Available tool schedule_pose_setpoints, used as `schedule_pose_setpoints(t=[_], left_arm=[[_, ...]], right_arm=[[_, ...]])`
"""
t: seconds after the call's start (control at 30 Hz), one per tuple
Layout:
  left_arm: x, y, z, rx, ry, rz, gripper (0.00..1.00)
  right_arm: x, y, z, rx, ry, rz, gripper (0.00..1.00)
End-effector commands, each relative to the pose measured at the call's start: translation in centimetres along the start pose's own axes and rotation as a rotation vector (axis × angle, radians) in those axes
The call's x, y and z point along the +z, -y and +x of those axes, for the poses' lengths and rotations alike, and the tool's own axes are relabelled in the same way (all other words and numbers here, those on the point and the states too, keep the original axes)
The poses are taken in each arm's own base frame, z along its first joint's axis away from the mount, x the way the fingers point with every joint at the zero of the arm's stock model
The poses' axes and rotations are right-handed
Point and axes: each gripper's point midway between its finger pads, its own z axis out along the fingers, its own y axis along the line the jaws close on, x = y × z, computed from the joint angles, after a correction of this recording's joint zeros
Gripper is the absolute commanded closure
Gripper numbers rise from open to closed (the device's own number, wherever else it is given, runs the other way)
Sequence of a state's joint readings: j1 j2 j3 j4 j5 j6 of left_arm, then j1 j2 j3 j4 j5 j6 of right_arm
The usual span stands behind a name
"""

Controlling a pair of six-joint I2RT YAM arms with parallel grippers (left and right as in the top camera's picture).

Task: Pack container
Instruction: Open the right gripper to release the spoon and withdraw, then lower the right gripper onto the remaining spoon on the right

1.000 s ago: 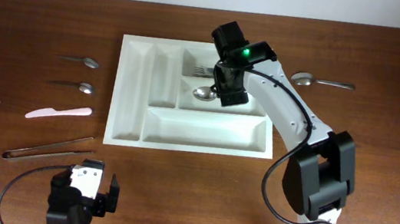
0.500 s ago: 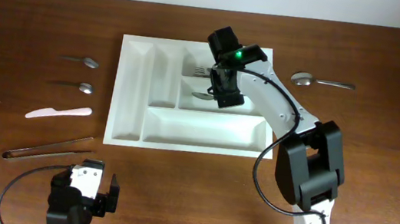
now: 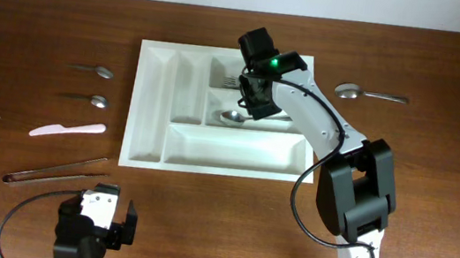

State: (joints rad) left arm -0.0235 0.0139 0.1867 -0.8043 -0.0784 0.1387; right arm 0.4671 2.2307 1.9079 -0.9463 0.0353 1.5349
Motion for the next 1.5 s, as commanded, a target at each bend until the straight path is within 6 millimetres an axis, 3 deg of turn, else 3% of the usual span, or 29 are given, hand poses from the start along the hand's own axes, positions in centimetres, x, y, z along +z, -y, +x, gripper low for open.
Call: schedule_pose_setpoints(t=[0.0,0.07,0.2,0.33,0.5,0.7,0.83,1.07,1.47], left_arm=[[0.0,0.1,0.0,0.015,0.006,0.007,0.01],[0.0,0.1,0.0,0.015,0.006,0.007,0.01],[0.0,0.1,0.0,0.015,0.006,0.007,0.01],[0.0,0.1,0.0,0.015,0.006,0.007,0.01],[0.0,0.1,0.0,0.015,0.006,0.007,0.01],[0.0,0.1,0.0,0.015,0.006,0.007,0.01],[0.0,0.2,0.0,0.016,0.006,0.007,0.01],[0.0,0.1,0.0,0.015,0.006,0.007,0.01],[0.0,0.1,0.0,0.015,0.006,0.007,0.01]], right_arm=[[-3.3,-3.3,-2.1,-0.177,0.08,-0.093,0.78],[-5.5,-3.8,-4.3,-0.165,0.153,-0.093,0.73],[-9.3,-5.2,-9.4,-0.161,0.226,-0.125,0.54],[-10.9,-5.1,-15.1,-0.205,0.285,-0.126,0.28],[-10.7,-2.8,-21.2,-0.068,0.265,-0.107,0.28],[-9.4,-1.9,-26.7,0.041,0.25,-0.148,0.28],[-7.4,-0.9,-28.3,0.081,0.217,-0.136,0.3],[-2.9,0.6,-27.9,0.155,0.137,-0.077,0.34],[-2.4,1.5,-29.9,0.201,0.173,-0.068,0.35]])
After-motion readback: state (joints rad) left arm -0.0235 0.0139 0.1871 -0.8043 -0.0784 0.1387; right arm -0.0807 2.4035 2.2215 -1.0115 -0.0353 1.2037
